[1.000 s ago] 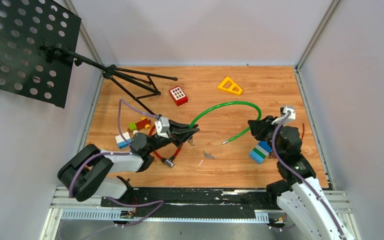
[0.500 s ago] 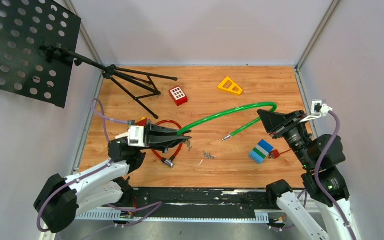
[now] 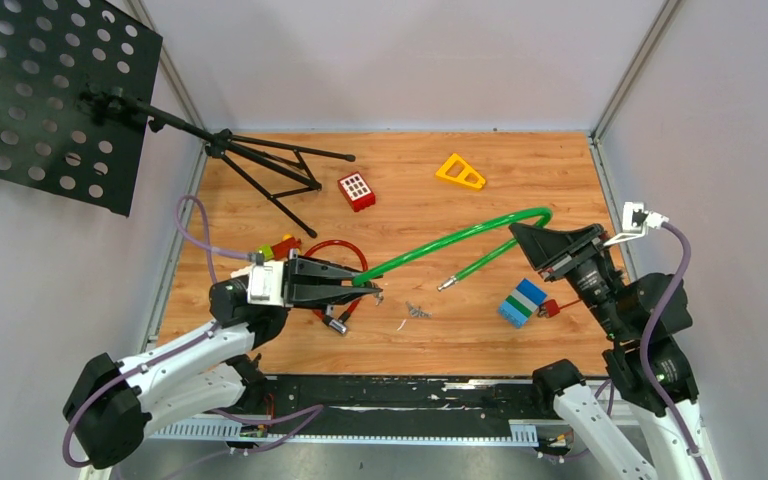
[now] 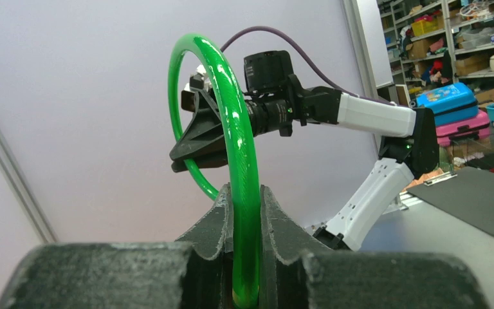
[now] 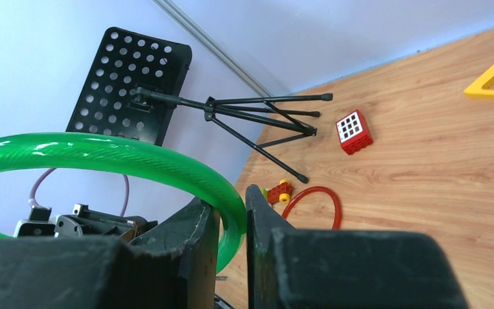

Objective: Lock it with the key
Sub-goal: Lock the lock.

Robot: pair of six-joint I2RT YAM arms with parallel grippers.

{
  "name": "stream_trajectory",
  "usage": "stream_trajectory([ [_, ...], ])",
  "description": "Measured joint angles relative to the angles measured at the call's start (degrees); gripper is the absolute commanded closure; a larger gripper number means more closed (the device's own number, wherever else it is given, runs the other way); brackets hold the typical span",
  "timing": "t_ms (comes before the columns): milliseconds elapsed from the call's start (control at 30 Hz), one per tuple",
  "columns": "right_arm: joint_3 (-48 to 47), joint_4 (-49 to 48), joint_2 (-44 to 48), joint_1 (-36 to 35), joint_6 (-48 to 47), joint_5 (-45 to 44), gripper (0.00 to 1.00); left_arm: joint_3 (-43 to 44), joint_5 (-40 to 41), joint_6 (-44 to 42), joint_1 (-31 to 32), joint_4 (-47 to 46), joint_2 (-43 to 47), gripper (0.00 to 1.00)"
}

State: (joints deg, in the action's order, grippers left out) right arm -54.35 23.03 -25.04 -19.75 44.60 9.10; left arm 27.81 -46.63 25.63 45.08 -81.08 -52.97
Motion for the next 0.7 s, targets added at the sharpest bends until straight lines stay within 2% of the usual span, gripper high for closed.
stream_trajectory([
  [233, 3.26, -2.34, -2.75, -0.09, 5.25, -1.97, 1.00, 0.02, 3.41, 0.24, 0.15, 0.70, -1.09, 1.00],
  [433, 3.28, -6.23, -7.13, -2.21, 5.86, -5.31, 1.00, 0.02, 4.68, 0.17, 0.15, 1.49, -1.25, 1.00],
  [533, 2.49, -7.87, -10.91, -7.39, 4.37, -10.25, 1.00, 0.00, 5.40, -0.11, 0.15, 1.62, -1.25, 1.00],
  [700, 1.25, -12.20, -17.64, -24.87, -1.92, -28.00, 1.00, -0.42, 7.80, -2.84, 0.15, 3.85, 1.62, 1.00],
])
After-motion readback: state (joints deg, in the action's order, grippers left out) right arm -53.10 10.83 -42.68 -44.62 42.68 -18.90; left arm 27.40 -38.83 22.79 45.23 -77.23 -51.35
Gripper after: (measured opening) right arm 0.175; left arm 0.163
